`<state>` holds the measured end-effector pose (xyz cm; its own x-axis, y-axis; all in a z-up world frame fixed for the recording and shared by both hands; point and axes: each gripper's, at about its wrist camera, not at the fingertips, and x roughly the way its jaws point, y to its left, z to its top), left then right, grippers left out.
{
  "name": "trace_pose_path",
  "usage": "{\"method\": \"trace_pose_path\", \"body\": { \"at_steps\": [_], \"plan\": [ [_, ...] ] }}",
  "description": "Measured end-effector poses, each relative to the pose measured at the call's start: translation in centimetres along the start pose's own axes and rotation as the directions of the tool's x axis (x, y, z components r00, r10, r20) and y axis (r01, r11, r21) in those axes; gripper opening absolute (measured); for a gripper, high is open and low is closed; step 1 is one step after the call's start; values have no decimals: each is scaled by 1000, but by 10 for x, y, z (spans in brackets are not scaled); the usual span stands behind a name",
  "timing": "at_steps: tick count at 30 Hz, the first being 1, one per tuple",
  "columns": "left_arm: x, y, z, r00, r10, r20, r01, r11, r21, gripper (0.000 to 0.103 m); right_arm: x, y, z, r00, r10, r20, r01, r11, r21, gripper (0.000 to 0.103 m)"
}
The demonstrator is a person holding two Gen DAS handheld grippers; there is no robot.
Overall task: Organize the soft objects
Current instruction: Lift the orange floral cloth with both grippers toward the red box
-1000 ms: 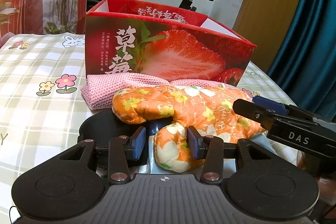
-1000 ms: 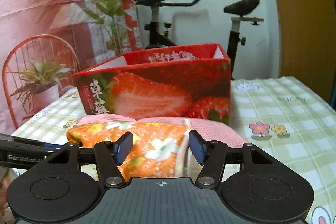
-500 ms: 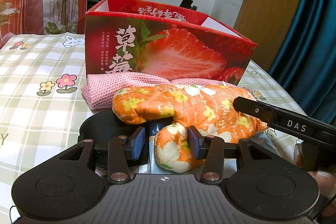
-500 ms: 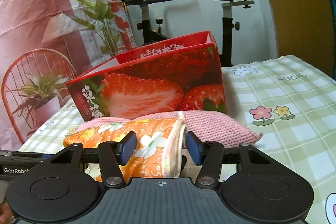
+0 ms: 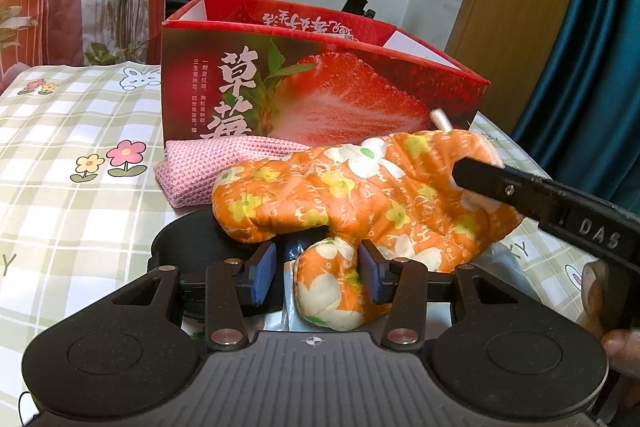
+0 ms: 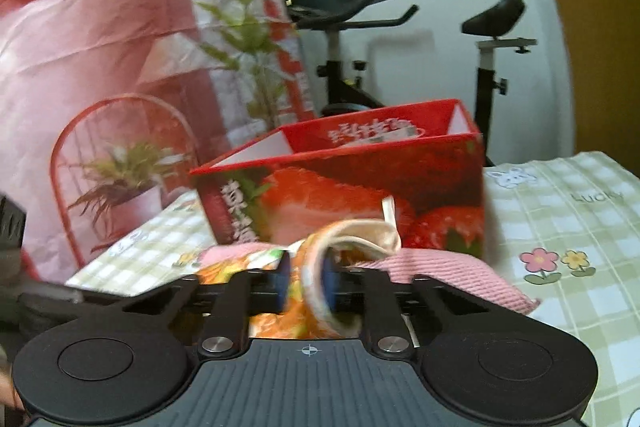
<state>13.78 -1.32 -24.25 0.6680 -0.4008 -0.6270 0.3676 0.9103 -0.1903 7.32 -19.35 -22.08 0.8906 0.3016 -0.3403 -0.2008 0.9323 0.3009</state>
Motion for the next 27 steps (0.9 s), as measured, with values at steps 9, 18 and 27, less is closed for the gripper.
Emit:
{"method": "trace_pose_path", "body": {
  "at_steps": [9,18,27],
  "plan": [
    [0,1,1,1000,-2,-1,1,1000,-7,52,8,-3,-8,998,-38,-60,37,999,-4,8],
    [-3,24,9,997,-79,-18,76,988,-134,54,13,-10,-16,995,-61,-84,60,998,-18,8],
    [-16,40,23,995,-96,29,100,973,-210,54,15,-11,-17,994,-53,-92,52,998,-20,8]
  ]
}}
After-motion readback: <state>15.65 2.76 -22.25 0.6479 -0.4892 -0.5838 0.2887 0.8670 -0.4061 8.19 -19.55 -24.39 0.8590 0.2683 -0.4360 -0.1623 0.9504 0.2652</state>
